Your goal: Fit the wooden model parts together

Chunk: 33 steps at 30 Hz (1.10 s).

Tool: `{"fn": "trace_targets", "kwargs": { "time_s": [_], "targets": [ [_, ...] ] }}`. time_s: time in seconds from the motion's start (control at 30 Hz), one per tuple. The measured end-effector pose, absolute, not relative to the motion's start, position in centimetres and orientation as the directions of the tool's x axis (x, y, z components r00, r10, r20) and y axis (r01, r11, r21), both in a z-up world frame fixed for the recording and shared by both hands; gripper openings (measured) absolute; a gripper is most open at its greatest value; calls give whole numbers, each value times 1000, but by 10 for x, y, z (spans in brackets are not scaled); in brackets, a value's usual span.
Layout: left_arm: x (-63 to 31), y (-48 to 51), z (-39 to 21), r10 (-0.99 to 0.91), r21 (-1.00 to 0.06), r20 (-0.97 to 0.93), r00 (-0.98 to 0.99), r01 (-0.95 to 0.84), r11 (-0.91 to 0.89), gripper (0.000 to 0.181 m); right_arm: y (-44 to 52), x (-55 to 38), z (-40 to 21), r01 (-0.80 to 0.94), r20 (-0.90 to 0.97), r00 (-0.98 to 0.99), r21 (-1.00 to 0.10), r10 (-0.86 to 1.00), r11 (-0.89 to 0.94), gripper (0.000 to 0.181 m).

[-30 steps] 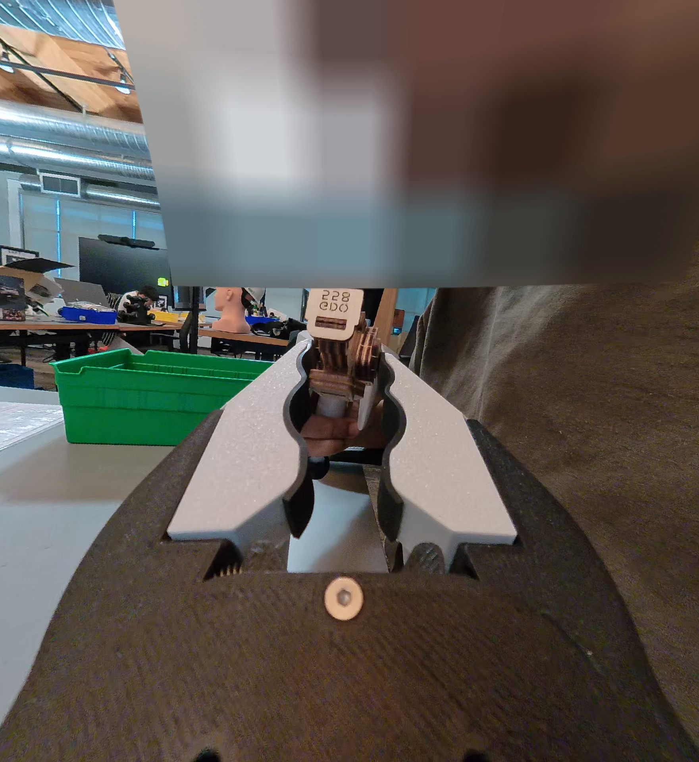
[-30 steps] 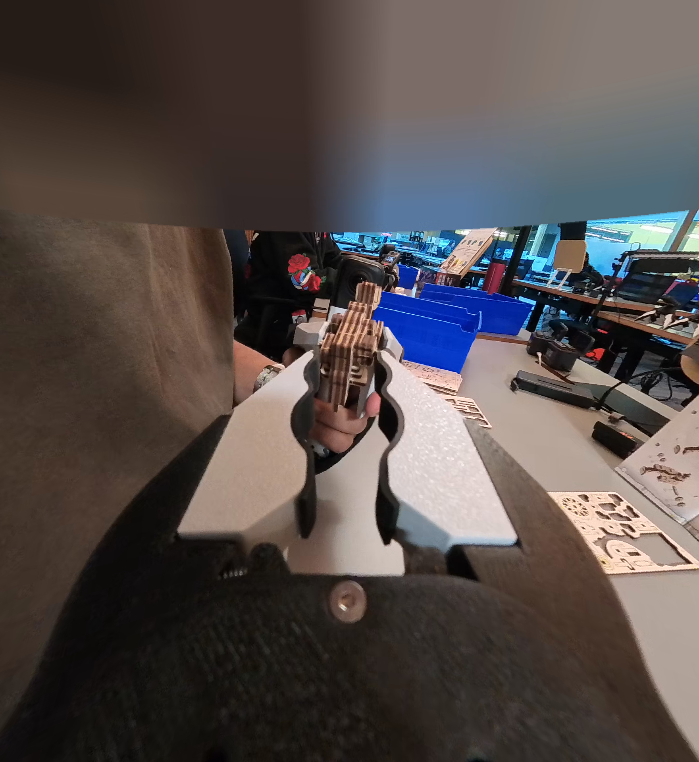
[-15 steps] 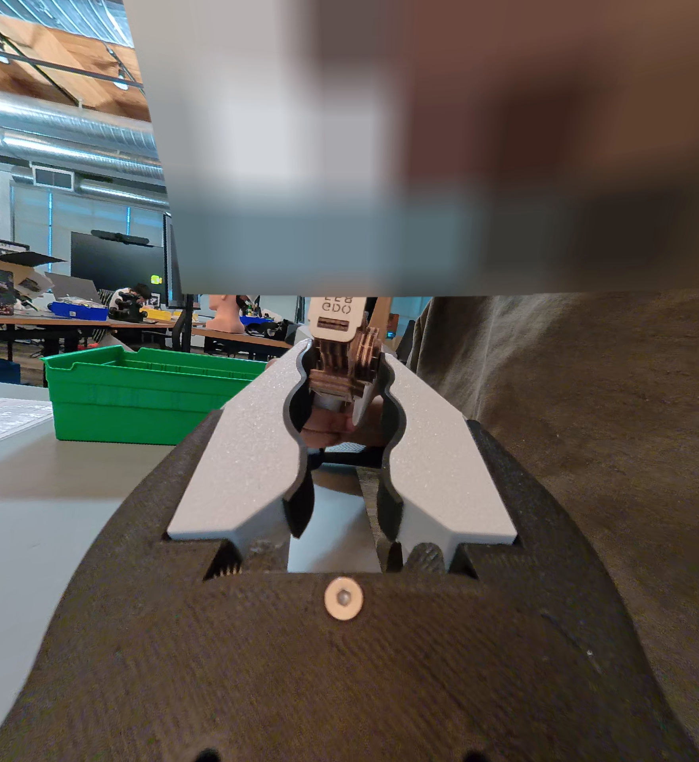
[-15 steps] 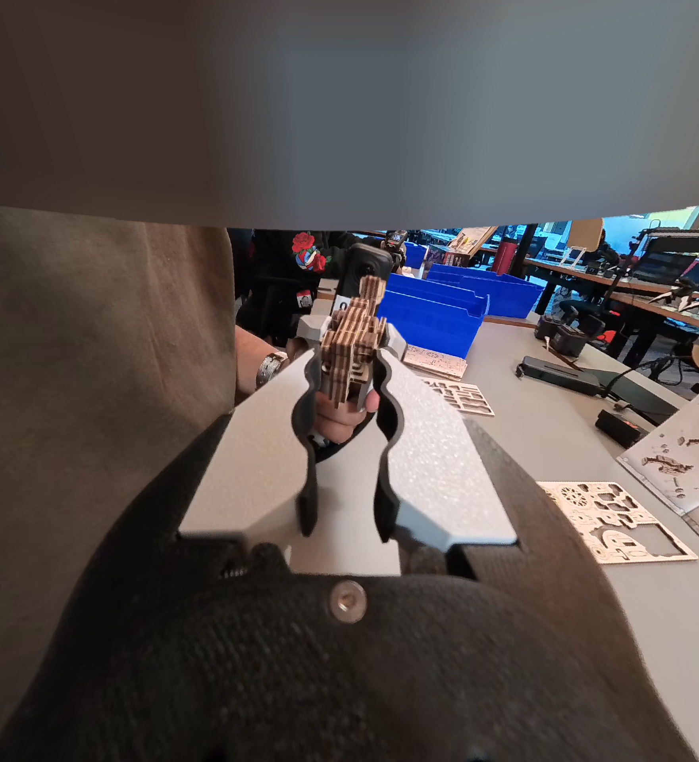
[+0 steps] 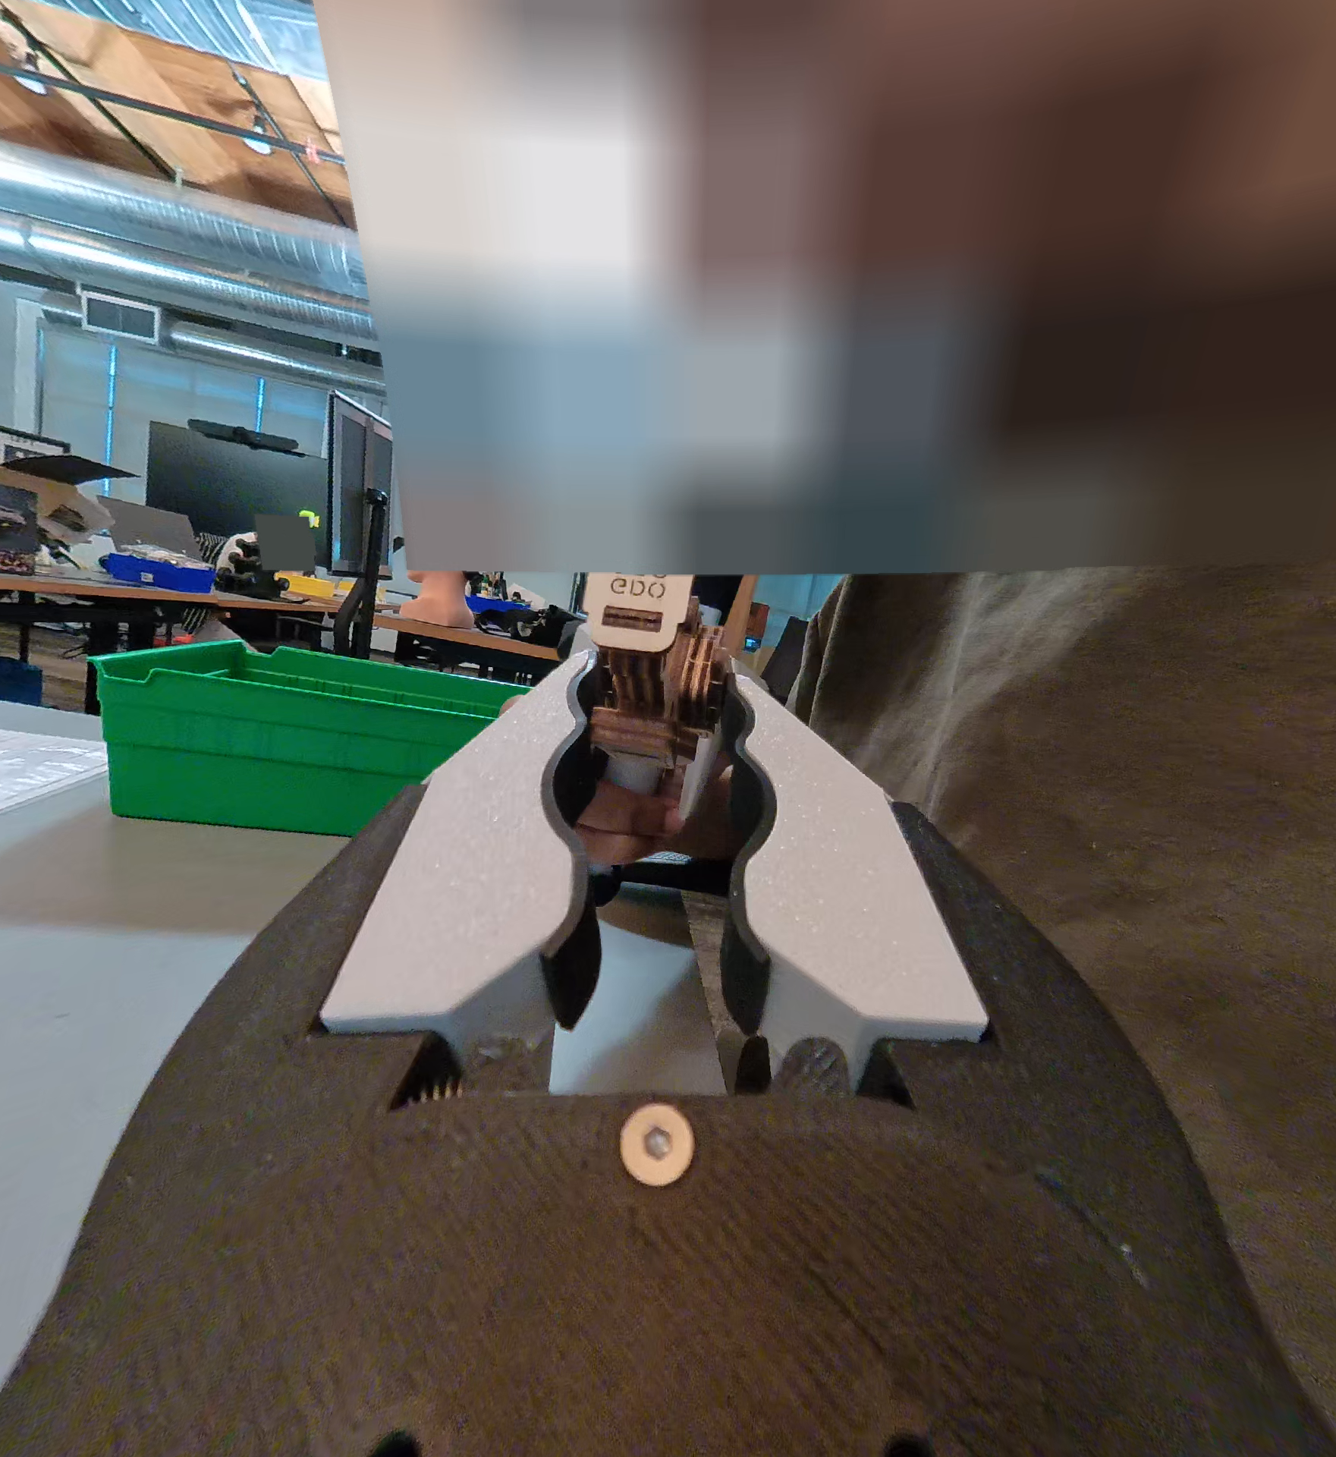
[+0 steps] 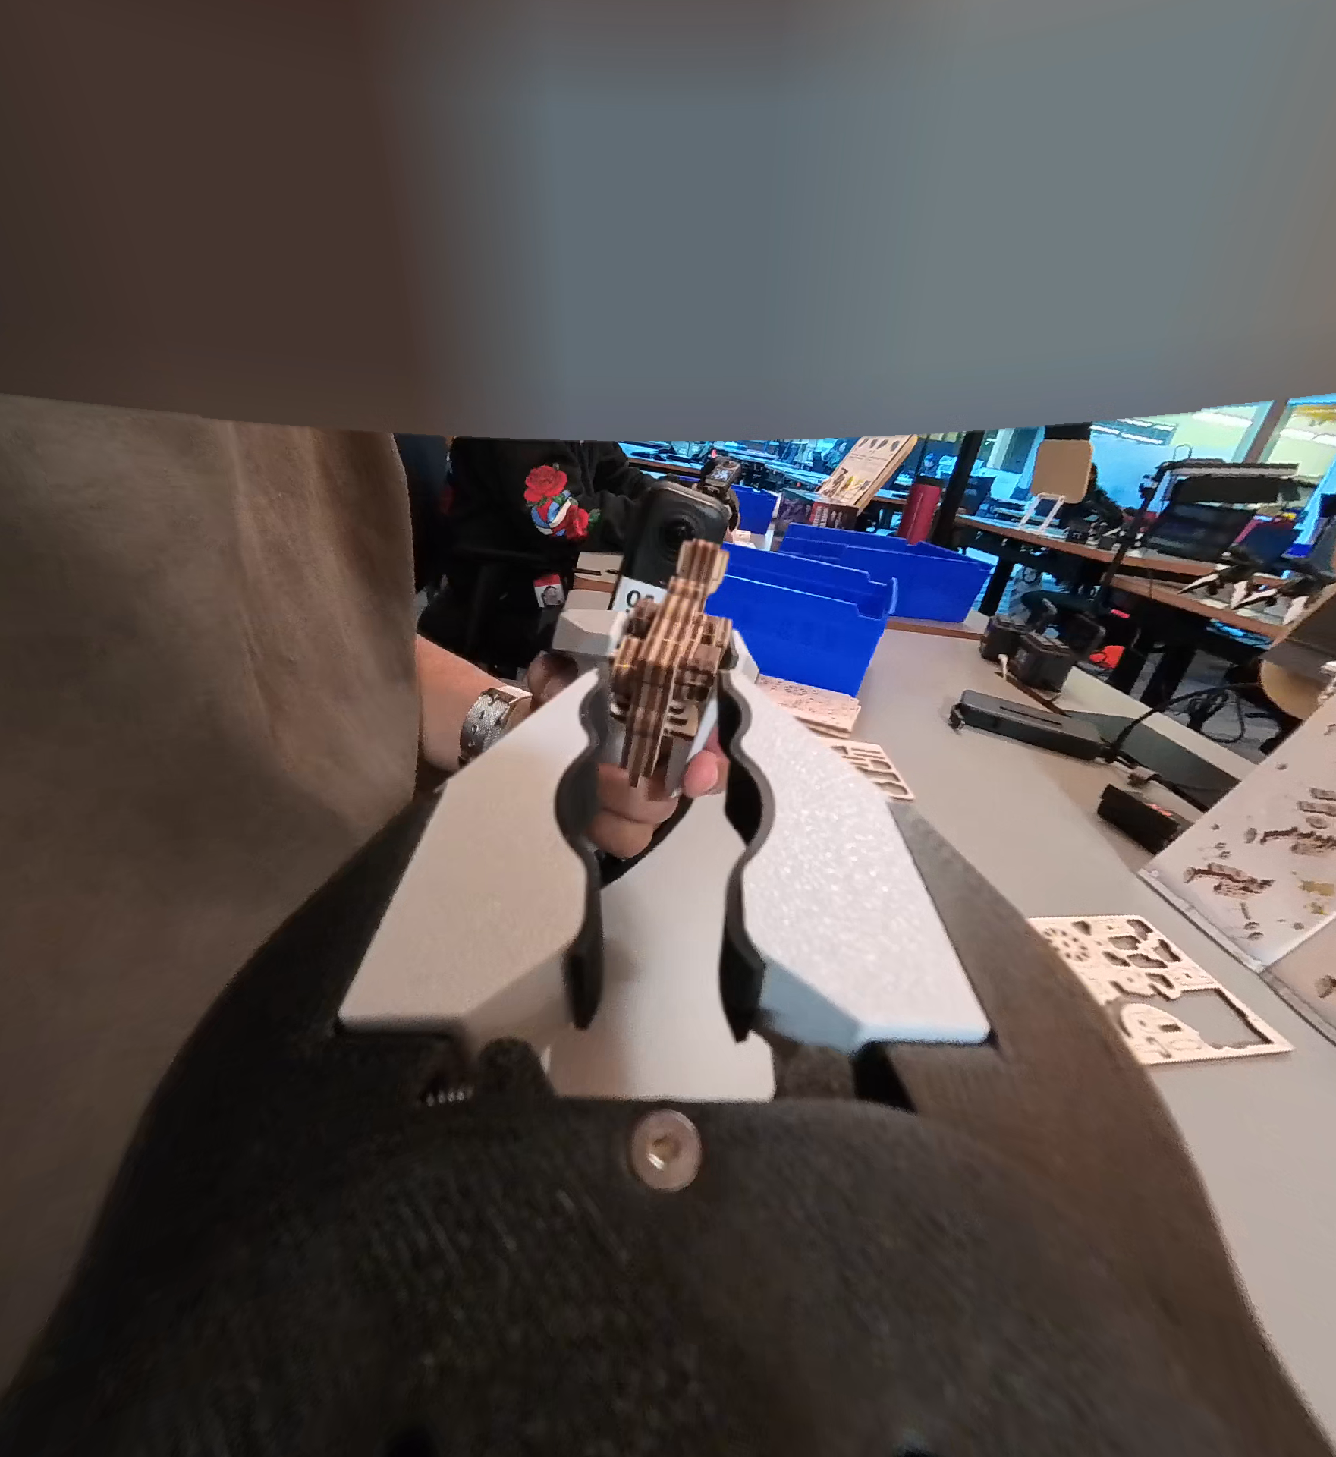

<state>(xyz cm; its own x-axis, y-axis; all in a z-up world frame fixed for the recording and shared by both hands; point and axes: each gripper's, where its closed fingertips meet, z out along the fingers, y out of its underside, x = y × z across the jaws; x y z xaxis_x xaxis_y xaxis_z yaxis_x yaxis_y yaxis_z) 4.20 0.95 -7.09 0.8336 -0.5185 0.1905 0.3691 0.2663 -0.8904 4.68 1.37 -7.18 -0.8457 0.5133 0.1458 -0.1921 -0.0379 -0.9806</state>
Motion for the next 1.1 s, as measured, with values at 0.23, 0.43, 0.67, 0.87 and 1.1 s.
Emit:
{"fn": "trace_targets", "kwargs": {
  "time_s": [0.23,0.43,0.67,0.87,1.1],
  "targets": [
    [42,10,-71,-532,-884,208,820,391,257,27,14,48,-71,-184,134,-850,-982,509,-48,23],
    [38,12,-72,-517,-875,235,823,411,257,27,16,43,-72,-56,5,-885,-994,466,-96,23],
    [31,14,-75,-490,-870,263,831,424,252,27,18,37,-76,52,-94,-891,-993,444,-106,22],
    [22,19,-78,-455,-848,333,826,473,239,26,24,29,-79,86,-161,-876,-980,455,-181,23],
    [17,23,-81,-427,-845,359,830,483,229,28,28,22,-82,105,-177,-857,-979,485,-173,23]
  ]
}}
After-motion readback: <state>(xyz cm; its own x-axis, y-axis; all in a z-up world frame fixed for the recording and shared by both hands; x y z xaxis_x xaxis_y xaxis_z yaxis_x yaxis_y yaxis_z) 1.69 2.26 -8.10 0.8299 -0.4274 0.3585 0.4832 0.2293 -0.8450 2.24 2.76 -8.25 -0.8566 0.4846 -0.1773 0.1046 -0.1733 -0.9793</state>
